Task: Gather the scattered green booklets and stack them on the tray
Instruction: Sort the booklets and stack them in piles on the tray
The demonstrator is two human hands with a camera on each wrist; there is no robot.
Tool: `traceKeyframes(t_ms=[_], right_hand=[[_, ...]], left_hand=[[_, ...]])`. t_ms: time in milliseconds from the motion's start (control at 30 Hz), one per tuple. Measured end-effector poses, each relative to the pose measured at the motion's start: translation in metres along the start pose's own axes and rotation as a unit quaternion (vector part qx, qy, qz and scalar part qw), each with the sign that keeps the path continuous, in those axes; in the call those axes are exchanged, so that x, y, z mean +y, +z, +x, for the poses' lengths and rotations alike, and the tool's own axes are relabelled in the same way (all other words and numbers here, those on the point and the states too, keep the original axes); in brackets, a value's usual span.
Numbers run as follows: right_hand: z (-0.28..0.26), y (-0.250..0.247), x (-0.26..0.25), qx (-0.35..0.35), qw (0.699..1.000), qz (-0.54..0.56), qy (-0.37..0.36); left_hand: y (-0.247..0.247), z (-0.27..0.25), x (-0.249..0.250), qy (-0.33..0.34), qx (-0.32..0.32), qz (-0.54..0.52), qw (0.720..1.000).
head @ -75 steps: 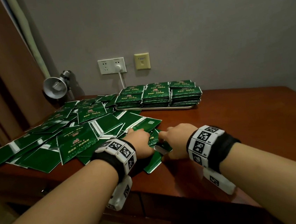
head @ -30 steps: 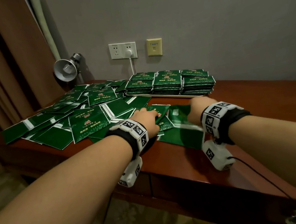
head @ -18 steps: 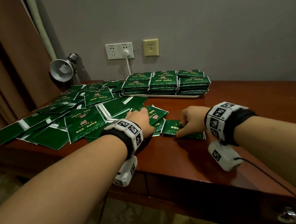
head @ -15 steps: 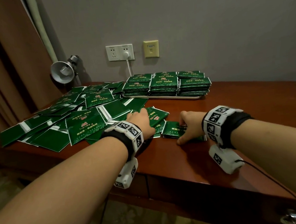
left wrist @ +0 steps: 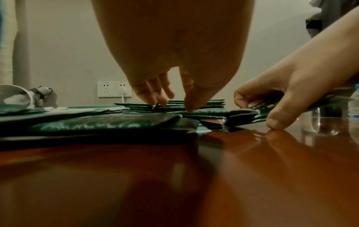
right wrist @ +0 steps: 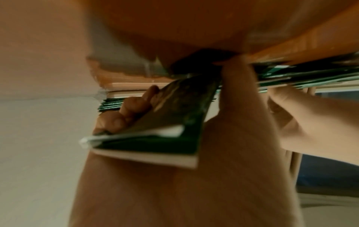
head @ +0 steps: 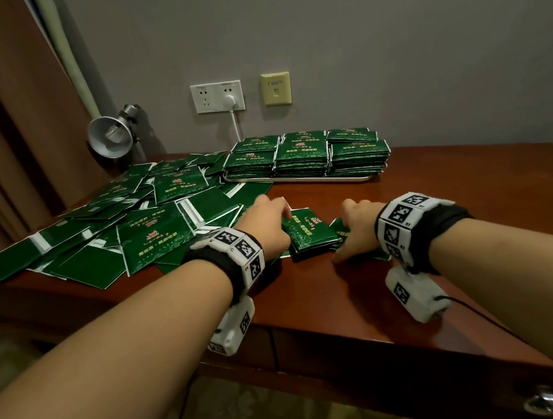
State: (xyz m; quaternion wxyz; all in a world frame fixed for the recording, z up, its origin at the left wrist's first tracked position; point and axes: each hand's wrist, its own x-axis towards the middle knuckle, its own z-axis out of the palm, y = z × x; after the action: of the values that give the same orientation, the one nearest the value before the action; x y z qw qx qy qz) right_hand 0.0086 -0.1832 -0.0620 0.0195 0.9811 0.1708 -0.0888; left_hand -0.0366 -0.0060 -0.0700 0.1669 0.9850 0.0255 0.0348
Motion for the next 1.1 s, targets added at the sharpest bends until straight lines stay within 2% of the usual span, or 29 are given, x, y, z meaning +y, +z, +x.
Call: traceKeyframes(t_ms=[33, 167, 267, 433, 500, 600, 667, 800, 933, 1000, 1100], right_hand=[[0.000, -0.001, 0.000, 0.007, 1.000, -0.004, 0.002], [-0.001, -0.002, -0.002, 0.020, 1.000, -0.012, 0.003], [-0.001, -0.002, -0.004, 0.021, 1.000, -0.018, 0.002], [-0.001, -0.005, 0.000, -0.004, 0.999, -0.034, -0.011], [0.000, -0.006, 0.005, -0.008, 0.999, -0.039, -0.024], [0.002, -0.007, 0.012, -0.015, 0.997, -0.060, -0.036], [0.005, -0.008, 0.015, -0.029, 0.996, -0.077, -0.036], [0.010, -0.014, 0.018, -0.066, 0.988, -0.123, -0.060], [0.015, -0.012, 0.022, -0.092, 0.984, -0.145, -0.042], [0.018, -0.012, 0.026, -0.090, 0.984, -0.147, -0.037], [0.023, -0.018, 0.033, -0.081, 0.986, -0.142, -0.037]], left_hand=[[0.001, 0.002, -0.002, 0.006, 0.001, 0.020, 1.000], [0.007, 0.003, -0.006, 0.069, -0.060, 0.066, 0.994], [0.008, 0.003, 0.000, 0.100, -0.054, 0.072, 0.991], [0.003, 0.009, 0.007, 0.148, -0.044, 0.168, 0.974], [-0.001, 0.016, 0.012, 0.152, -0.079, 0.194, 0.966], [-0.009, 0.034, 0.023, 0.142, -0.177, 0.278, 0.934], [-0.009, 0.047, 0.031, 0.149, -0.216, 0.337, 0.904], [-0.008, 0.062, 0.041, 0.175, -0.243, 0.397, 0.868], [-0.011, 0.067, 0.043, 0.213, -0.246, 0.412, 0.851], [-0.014, 0.068, 0.039, 0.226, -0.236, 0.397, 0.858], [-0.015, 0.071, 0.031, 0.242, -0.185, 0.319, 0.898]])
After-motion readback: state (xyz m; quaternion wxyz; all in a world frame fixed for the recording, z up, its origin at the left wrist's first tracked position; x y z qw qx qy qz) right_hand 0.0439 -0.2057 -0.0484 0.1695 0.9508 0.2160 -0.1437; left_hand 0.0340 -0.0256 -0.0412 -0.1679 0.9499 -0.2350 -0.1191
